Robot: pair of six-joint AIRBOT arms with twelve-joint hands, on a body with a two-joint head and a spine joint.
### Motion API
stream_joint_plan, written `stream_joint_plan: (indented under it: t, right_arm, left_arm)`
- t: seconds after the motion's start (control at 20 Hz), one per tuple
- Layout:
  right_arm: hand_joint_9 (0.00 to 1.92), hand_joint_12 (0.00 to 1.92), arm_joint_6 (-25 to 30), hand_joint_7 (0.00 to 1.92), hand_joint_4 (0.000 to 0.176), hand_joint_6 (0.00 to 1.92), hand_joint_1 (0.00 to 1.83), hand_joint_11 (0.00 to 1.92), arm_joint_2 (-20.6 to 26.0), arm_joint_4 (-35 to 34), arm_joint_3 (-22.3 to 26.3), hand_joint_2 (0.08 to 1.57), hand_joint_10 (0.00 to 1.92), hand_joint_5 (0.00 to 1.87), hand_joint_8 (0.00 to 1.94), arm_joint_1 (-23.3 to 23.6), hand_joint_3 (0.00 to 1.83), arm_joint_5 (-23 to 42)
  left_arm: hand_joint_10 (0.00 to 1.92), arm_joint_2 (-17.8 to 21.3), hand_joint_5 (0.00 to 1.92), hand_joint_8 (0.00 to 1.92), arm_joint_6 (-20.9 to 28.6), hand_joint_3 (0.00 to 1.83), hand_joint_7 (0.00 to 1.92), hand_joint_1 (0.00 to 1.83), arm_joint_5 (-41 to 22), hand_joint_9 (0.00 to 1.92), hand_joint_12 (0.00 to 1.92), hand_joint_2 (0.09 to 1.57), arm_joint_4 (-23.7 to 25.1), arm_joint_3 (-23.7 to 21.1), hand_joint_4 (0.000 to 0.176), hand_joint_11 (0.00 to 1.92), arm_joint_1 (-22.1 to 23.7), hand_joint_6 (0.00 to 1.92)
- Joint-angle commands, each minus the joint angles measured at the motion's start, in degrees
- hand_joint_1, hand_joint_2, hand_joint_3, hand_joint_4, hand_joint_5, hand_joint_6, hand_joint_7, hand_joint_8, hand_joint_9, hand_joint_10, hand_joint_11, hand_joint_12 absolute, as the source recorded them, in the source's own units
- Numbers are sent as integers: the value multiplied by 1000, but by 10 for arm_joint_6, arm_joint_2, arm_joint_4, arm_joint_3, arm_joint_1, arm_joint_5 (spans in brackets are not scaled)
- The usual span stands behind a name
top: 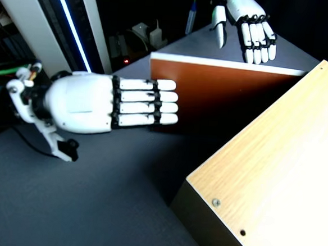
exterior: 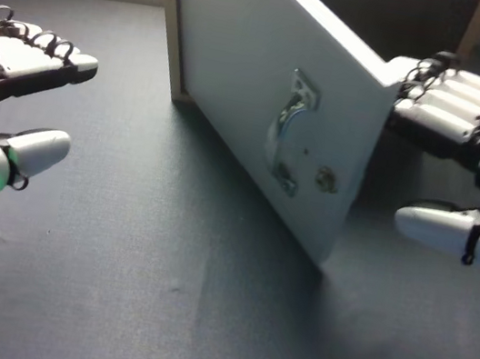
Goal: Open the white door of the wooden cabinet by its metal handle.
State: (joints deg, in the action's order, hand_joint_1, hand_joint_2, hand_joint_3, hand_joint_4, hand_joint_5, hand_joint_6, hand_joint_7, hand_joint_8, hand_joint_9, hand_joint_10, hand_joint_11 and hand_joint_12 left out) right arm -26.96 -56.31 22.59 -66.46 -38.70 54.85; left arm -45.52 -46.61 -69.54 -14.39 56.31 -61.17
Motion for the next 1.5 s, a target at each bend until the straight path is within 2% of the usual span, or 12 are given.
stream_joint_plan:
  t: [0.0,0.15,0.5,0.6,0.7,0.85,1.05,1.15,1.3,1.35,1.4,1.45]
  right_arm:
    - [0,0,4,0,0,0,307,0,-2,-13,1,1405,0,0,0,8,0,63]
    - [0,6,13,0,0,0,405,14,-13,6,1,1393,0,0,0,8,0,55]
    - [0,0,13,0,0,4,423,0,-44,17,-3,1398,0,11,0,13,0,47]
    - [0,0,13,0,0,0,254,0,-54,22,-6,1427,0,0,0,21,11,45]
    - [0,0,13,0,0,0,290,1,-63,33,-7,1430,0,0,0,33,3,42]
    - [0,0,13,0,0,0,334,0,-81,56,-10,1430,0,0,0,56,1,28]
    - [0,0,13,0,0,0,399,0,-108,58,-20,1427,0,0,0,68,0,24]
    - [0,0,13,0,0,0,552,0,-119,63,-24,1406,0,0,0,76,0,22]
    - [0,0,13,0,0,0,644,0,-135,72,-30,1372,0,0,0,87,0,11]
    - [0,0,13,0,0,0,626,0,-142,73,-33,1381,0,0,0,91,0,8]
    - [0,0,13,0,0,0,626,0,-147,75,-35,1381,0,0,0,94,0,7]
    - [0,0,13,0,0,0,450,0,-152,77,-36,1433,0,0,0,98,16,5]
  left_arm:
    - [3,6,312,2,1,6,286,97,-77,218,397,1491,-10,0,0,0,0,4]
    - [9,12,330,5,3,5,314,164,-87,251,549,1523,-18,-4,0,0,-14,3]
    - [6,18,328,1,19,0,326,114,-125,295,749,1484,-50,-14,0,0,-60,0]
    - [2,21,315,0,23,0,298,109,-138,249,677,1485,-64,-16,0,0,-76,0]
    - [4,25,297,3,33,0,286,122,-159,238,669,1472,-84,-20,0,0,-104,0]
    - [6,32,276,1,45,1,279,111,-198,149,282,1481,-115,-29,0,0,-147,2]
    - [5,33,274,1,59,0,264,20,-228,154,326,1438,-143,-31,0,0,-176,0]
    - [3,33,268,1,60,0,236,0,-232,130,295,1371,-147,-31,0,0,-178,1]
    - [3,29,255,10,61,0,206,0,-232,131,481,1352,-147,-29,0,0,-178,1]
    - [19,28,244,3,63,0,191,0,-232,88,303,1332,-147,-28,0,0,-178,1]
    - [19,27,244,3,64,0,191,0,-232,88,303,1332,-146,-27,0,0,-178,1]
    - [11,27,248,5,64,33,192,29,-232,62,28,1460,-146,-27,0,0,-177,1]
